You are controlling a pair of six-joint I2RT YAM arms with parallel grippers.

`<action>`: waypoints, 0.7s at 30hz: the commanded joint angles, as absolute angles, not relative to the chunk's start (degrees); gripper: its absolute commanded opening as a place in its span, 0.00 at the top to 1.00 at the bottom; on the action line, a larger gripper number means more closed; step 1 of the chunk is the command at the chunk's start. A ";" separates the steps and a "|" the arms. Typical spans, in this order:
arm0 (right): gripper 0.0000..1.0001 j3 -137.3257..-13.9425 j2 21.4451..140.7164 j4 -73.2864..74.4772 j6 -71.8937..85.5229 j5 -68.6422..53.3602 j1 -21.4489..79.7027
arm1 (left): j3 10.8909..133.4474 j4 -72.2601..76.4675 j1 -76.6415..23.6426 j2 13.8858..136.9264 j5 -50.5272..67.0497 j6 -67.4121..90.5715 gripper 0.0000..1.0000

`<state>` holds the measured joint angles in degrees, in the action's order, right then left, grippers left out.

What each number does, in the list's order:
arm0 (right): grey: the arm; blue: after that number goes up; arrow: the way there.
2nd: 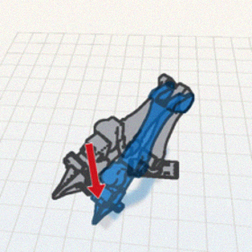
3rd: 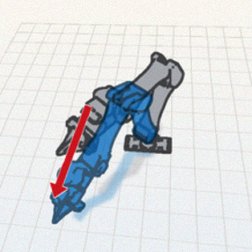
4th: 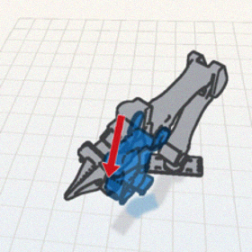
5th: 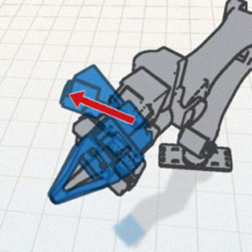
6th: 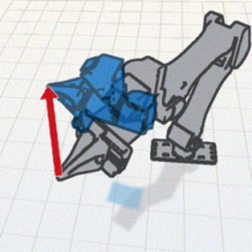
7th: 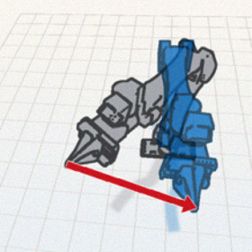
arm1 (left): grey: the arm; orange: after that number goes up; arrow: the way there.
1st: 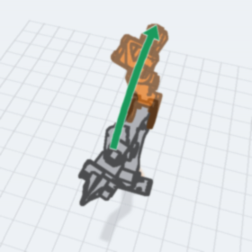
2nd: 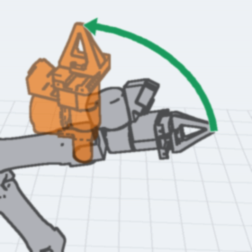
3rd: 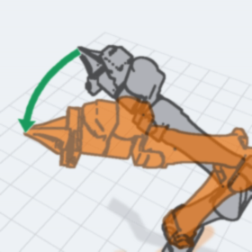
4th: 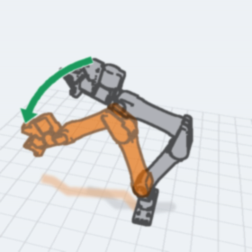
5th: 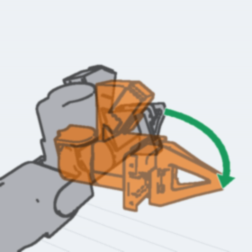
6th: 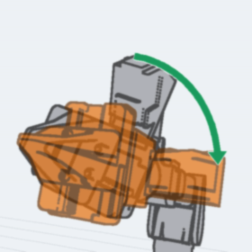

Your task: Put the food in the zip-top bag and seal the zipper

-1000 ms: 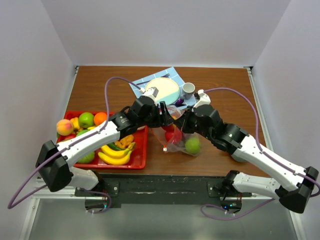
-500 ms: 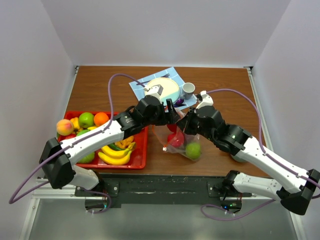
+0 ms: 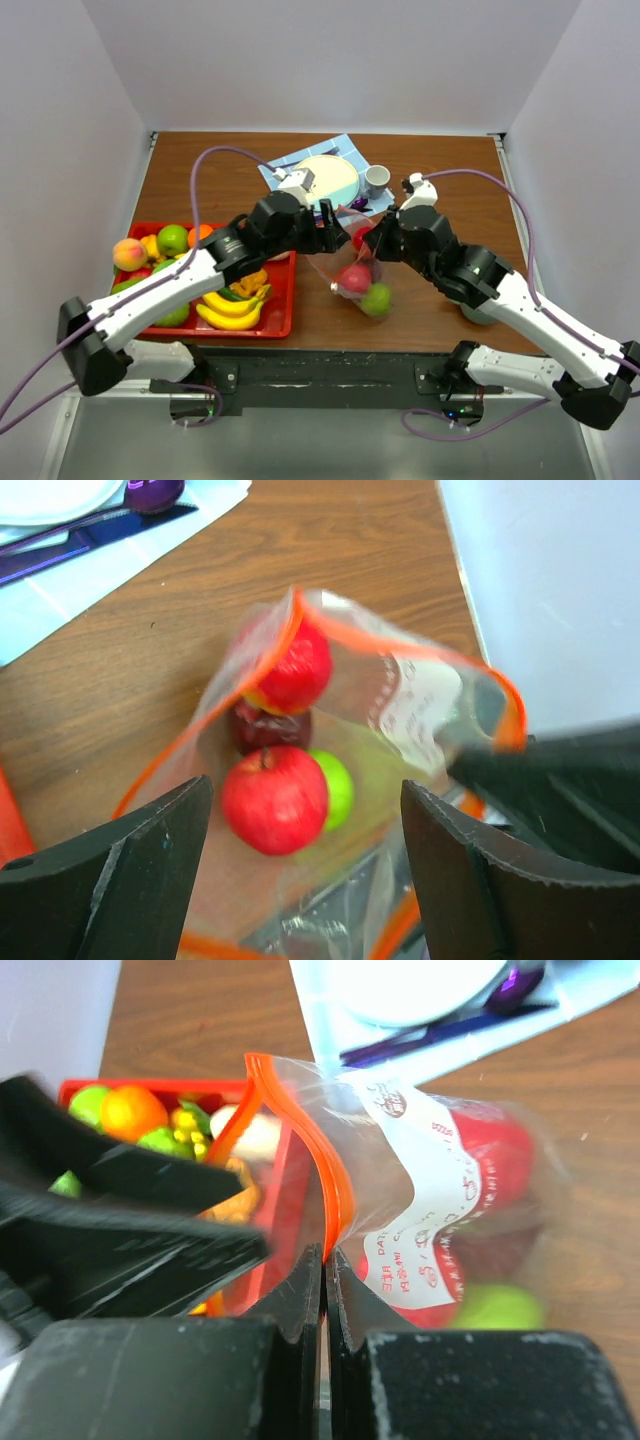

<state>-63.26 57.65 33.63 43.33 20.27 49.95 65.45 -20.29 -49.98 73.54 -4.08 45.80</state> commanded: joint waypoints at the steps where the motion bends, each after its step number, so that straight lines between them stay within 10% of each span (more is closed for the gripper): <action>1: 1.00 -68.55 58.26 32.96 40.25 22.25 49.92 | 66.97 -26.78 -50.19 65.23 -7.80 44.56 0.18; 21: 1.00 -65.67 58.63 28.48 39.02 -1.15 35.24 | 52.91 -43.25 -27.34 58.00 -35.24 50.98 0.04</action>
